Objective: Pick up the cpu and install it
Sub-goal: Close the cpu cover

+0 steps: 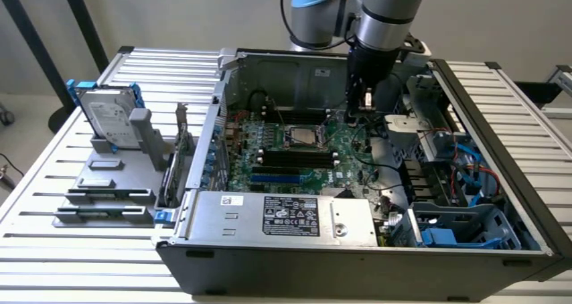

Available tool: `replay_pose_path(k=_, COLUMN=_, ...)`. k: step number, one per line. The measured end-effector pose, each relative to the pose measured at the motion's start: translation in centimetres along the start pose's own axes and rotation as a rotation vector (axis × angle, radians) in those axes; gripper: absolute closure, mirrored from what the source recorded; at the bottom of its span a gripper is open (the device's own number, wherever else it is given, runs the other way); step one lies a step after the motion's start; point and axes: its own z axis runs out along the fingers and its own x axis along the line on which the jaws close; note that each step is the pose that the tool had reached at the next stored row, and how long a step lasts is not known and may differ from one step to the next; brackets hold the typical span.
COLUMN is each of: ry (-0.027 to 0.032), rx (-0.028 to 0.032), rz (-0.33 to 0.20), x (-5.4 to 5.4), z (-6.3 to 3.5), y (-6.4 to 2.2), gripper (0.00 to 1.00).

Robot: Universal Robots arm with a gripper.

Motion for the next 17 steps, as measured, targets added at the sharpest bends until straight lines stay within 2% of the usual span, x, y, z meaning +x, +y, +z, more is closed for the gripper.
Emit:
replay_pose_path(k=2, ry=0.0012, rx=0.0001, rz=-0.003, x=0.11, z=0.35, y=0.01, gripper=0.89)
replay_pose_path(k=6, ry=0.0106, rx=0.0005, rz=-0.007, x=0.35, z=0.72, y=-0.06, gripper=0.89)
replay_pose_path(k=7, ry=0.0118, rx=0.0051, rz=-0.008, x=0.35, z=0.74, y=-0.11, gripper=0.89)
replay_pose_path(k=8, ry=0.0128, rx=0.0163, rz=-0.008, x=0.35, z=0.74, y=-0.15, gripper=0.89)
replay_pose_path(k=11, ry=0.0138, rx=0.0612, rz=-0.007, x=0.35, z=0.74, y=-0.29, gripper=0.89)
replay_pose_path(k=13, ry=0.0141, rx=0.0843, rz=-0.008, x=0.36, z=0.75, y=-0.41, gripper=0.89)
replay_pose_path(k=17, ry=0.0144, rx=0.1251, rz=-0.011, x=0.36, z=0.76, y=-0.65, gripper=0.89)
